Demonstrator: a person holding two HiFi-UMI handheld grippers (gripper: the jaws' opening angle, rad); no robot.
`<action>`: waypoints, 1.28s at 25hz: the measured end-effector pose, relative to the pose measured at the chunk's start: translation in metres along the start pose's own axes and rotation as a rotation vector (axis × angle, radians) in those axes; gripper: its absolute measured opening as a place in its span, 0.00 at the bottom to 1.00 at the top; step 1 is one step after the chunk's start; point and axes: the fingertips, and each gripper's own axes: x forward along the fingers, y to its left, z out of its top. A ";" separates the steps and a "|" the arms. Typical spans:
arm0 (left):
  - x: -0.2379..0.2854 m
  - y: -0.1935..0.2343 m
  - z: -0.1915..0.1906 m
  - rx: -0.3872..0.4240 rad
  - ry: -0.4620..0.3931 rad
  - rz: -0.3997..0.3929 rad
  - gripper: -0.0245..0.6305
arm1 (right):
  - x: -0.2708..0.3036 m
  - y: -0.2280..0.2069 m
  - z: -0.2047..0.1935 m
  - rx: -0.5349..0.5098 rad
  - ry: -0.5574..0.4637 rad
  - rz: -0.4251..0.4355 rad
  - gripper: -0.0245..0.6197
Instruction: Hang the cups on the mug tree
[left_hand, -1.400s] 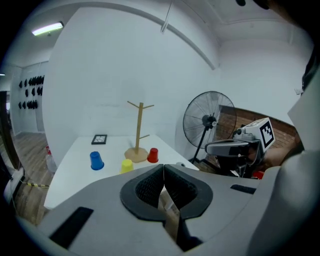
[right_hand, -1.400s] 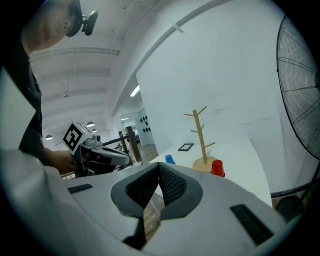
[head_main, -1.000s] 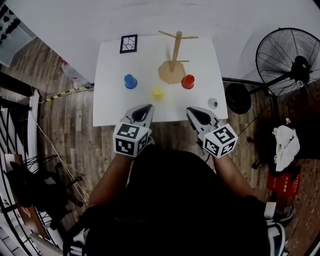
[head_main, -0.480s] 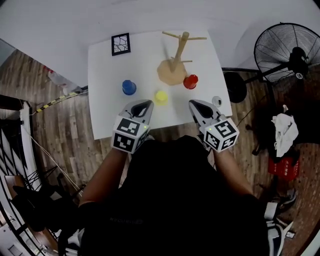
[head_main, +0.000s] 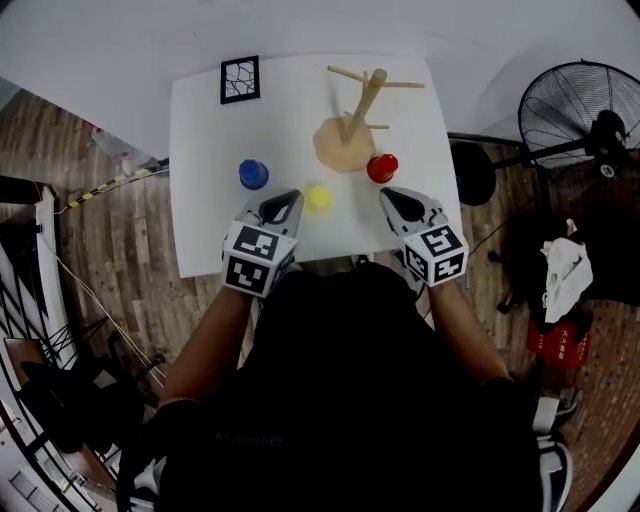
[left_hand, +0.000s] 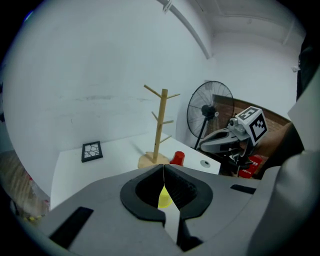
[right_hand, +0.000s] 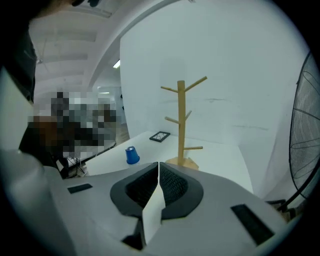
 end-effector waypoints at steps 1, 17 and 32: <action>0.003 0.000 0.000 -0.009 0.003 0.008 0.06 | 0.004 -0.008 -0.003 -0.018 0.017 -0.002 0.03; 0.037 -0.007 -0.004 -0.099 0.063 0.125 0.06 | 0.078 -0.096 -0.057 -0.174 0.249 0.002 0.33; 0.024 -0.003 -0.004 -0.139 0.051 0.179 0.06 | 0.100 -0.103 -0.088 -0.201 0.368 0.029 0.37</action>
